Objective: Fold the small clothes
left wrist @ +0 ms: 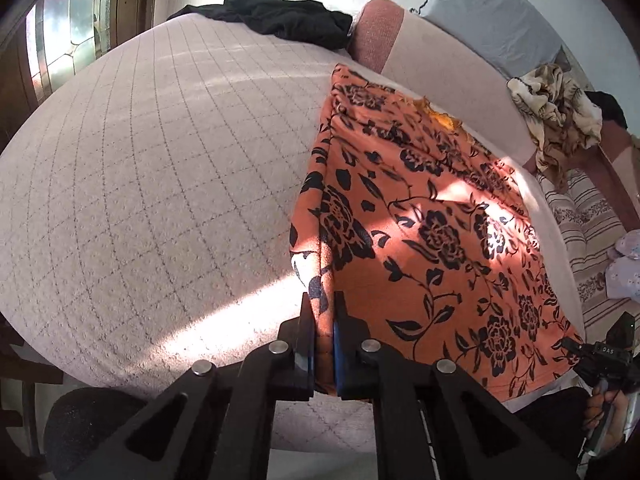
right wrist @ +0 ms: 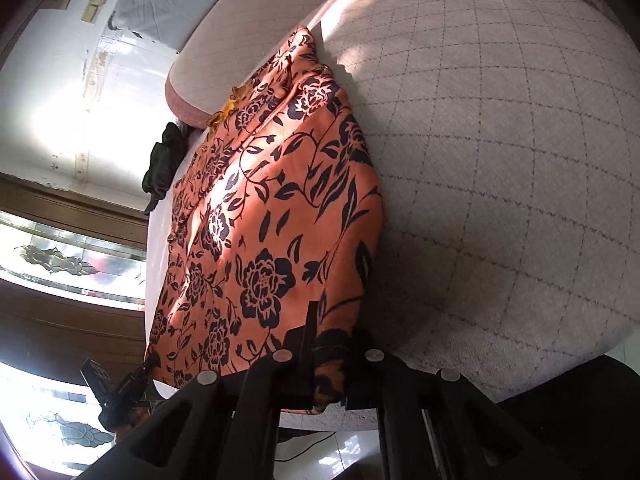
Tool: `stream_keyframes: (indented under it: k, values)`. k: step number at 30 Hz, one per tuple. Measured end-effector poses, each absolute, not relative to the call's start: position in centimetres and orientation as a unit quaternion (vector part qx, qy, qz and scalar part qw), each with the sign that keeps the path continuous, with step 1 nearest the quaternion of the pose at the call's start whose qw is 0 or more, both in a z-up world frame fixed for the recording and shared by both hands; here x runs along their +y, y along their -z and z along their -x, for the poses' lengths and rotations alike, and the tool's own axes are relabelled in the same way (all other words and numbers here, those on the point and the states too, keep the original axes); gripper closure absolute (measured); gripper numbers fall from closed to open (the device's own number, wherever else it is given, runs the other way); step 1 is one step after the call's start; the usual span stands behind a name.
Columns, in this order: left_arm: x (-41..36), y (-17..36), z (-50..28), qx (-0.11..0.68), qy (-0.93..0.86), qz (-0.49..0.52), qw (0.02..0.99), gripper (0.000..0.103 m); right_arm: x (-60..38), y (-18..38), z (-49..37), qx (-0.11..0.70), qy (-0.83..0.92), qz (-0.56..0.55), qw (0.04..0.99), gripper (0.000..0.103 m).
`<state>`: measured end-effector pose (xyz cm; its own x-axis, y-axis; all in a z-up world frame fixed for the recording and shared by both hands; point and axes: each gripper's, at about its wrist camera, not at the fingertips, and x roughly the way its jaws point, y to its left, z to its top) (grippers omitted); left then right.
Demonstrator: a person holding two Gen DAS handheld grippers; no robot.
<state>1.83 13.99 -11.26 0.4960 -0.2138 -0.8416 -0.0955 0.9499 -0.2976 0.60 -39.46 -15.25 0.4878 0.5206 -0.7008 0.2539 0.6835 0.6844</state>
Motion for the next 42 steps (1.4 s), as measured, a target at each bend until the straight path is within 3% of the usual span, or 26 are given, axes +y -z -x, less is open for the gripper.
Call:
stream_keyframes:
  k: [2,7,10,21,29,33,34,35,36,37,39,42]
  values:
    - [14.0,13.7,-2.6,0.542,0.017,0.152,0.826,0.096,-39.7,16.5,-0.8,0.513,-0.079,-0.394,0.758,0.096]
    - [13.6,11.6,-2.6,0.516,0.024,0.139,0.845,0.096,-40.4,16.6,-0.7,0.497,-0.09,-0.42,0.754,0.096]
    - [13.9,13.9,-3.2,0.545,0.011,0.137,0.827,0.096,-40.8,17.7,-1.3,0.51,-0.083,-0.422,0.745,0.096]
    - [14.6,10.9,-5.2,0.544,0.035,0.159,0.823,0.096,-40.9,17.4,-3.1,0.52,-0.104,-0.432,0.729,0.096]
    - [13.0,0.5,-19.3,0.433,0.085,0.152,0.884,0.096,-42.4,8.9,-15.3,0.406,-0.166,-0.446,0.78,0.096]
    - [12.0,1.1,-29.2,0.409,0.043,0.139,0.901,0.092,-44.4,6.8,-26.0,0.354,-0.157,-0.462,0.798,0.093]
    - [11.6,2.4,-31.6,0.415,0.04,0.126,0.9,0.078,-44.8,7.4,-28.5,0.349,-0.144,-0.471,0.797,0.093]
    - [11.4,4.2,-33.9,0.43,0.026,0.117,0.895,0.051,-45.0,8.5,-30.9,0.351,-0.134,-0.466,0.801,0.078]
    - [11.3,6.1,-35.7,0.445,0.0,0.107,0.889,0.04,-44.8,10.0,-33.2,0.37,-0.133,-0.453,0.8,0.06]
    - [11.5,8.0,-37.0,0.463,-0.023,0.099,0.88,0.036,-44.6,11.7,-34.7,0.4,-0.111,-0.438,0.798,0.016]
    - [12.7,10.4,-37.7,0.494,-0.041,0.1,0.863,0.036,-44.6,13.8,-34.7,0.411,-0.067,-0.43,0.801,0.013]
    - [15.5,9.7,-34.5,0.458,-0.053,0.137,0.877,0.036,-44.6,13.2,-30.5,0.37,-0.064,-0.426,0.823,0.013]
